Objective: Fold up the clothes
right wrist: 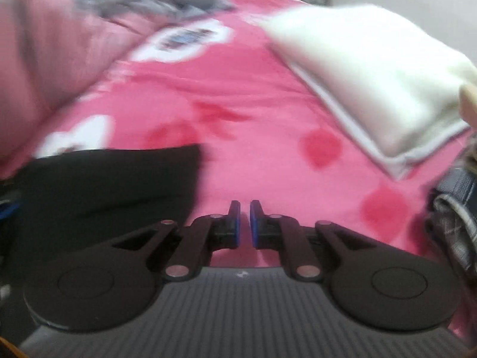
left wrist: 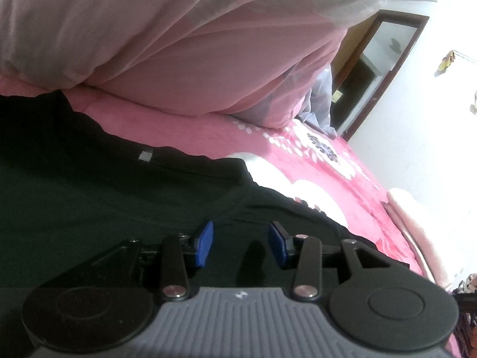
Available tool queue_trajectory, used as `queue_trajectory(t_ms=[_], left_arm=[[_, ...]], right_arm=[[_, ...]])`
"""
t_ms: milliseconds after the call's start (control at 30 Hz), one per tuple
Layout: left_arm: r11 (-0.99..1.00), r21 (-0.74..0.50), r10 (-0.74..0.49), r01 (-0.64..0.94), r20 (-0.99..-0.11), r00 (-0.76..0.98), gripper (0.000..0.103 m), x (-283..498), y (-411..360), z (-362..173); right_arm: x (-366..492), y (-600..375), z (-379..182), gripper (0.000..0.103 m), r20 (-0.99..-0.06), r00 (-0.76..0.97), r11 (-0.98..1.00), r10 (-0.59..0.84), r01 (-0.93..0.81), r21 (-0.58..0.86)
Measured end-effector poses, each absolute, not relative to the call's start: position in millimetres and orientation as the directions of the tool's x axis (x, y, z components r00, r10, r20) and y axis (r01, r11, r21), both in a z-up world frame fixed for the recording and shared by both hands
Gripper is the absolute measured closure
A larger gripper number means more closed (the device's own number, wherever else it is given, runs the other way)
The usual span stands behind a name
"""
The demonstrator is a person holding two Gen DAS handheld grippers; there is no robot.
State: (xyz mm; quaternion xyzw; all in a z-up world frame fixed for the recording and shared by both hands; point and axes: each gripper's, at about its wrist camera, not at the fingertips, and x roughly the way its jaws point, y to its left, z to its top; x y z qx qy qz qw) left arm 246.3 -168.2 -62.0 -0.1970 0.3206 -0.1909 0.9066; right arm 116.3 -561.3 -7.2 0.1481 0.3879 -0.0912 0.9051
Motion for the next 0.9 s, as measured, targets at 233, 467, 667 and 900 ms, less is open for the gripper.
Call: queue_trajectory(t_ms=[233,467,667,900], left_arm=[[0.844,-0.49,-0.479,0.218,-0.503,0.72,0.06,248.2,-167.9,-63.3],[0.84,-0.493,-0.486,0.227,-0.496,0.719,0.057,247.0,-168.1,-63.9],[0.843,-0.489,-0.482,0.226,-0.496,0.722,0.057,246.1,-168.1,-64.3],[0.832,-0.507,-0.492,0.225,-0.488,0.721,0.057,246.3,-165.1,-65.3]], right_arm=[[112.6,-510.8,-24.3,0.096,-0.719,0.683,0.977,0.126,0.042,0.211],[69.6,-564.8,-16.2,0.091,-0.655,0.755,0.912,-0.024,0.285,0.295],[81.5,-514.1,-35.0,0.083,-0.634,0.728,0.918,0.261,0.015,0.395],[58.1,-522.3,-20.5,0.082,-0.666,0.688,0.924,0.289,-0.02,0.381]])
